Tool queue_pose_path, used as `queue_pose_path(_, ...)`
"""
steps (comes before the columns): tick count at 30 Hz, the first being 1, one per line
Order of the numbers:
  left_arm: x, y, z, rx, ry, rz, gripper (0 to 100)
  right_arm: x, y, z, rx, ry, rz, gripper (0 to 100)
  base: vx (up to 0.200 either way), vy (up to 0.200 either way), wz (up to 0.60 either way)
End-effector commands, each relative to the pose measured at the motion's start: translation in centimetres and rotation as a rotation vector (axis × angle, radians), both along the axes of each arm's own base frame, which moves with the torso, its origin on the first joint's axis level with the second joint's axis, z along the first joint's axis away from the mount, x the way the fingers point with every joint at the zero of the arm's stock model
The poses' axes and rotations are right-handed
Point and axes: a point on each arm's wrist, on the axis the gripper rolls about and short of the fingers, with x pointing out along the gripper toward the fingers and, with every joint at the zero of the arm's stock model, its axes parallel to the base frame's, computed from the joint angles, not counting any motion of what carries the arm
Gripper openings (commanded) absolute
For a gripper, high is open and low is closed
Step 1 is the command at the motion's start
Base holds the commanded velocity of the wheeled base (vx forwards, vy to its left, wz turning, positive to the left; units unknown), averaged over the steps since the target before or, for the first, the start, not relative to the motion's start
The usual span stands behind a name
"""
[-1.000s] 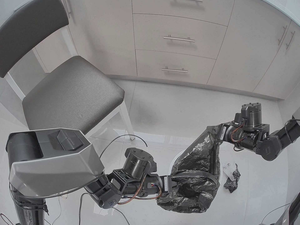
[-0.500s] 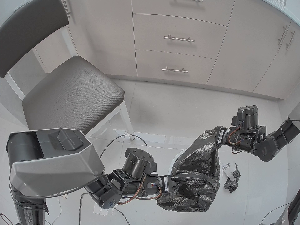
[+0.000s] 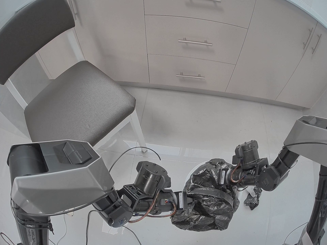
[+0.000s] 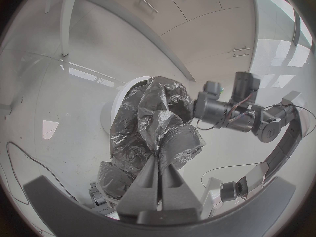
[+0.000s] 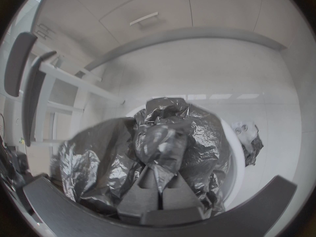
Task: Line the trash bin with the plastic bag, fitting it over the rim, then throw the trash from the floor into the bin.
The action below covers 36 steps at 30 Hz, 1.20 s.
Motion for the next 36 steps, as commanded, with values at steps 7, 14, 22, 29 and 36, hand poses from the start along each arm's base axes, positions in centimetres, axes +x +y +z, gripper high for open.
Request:
queue_pose_path(7,0.0,0.0,-0.1,0.003,0.002,0.002,0,-1.4,-0.1,-6.1,-0.070,0.183,0.037,0,0.000,0.000,0.00)
queue_pose_path(14,0.0,0.1,-0.1,0.003,0.002,0.003,0,-0.9,0.1,-7.0,-0.103,0.178,0.007,0,0.000,0.000,0.00)
queue_pose_path(22,0.0,0.1,-0.1,0.002,0.001,0.003,0,-0.2,0.0,-7.5,-0.104,0.121,-0.019,0,0.000,0.000,0.00)
queue_pose_path(29,0.0,0.1,-0.1,0.002,0.001,0.003,0,-0.1,-0.1,-7.2,-0.092,0.114,-0.028,100,0.000,0.000,0.00)
queue_pose_path(36,0.2,0.1,0.0,-0.004,0.002,0.010,0,-0.3,-1.2,-3.3,-0.034,0.047,-0.070,100,0.000,0.000,0.00)
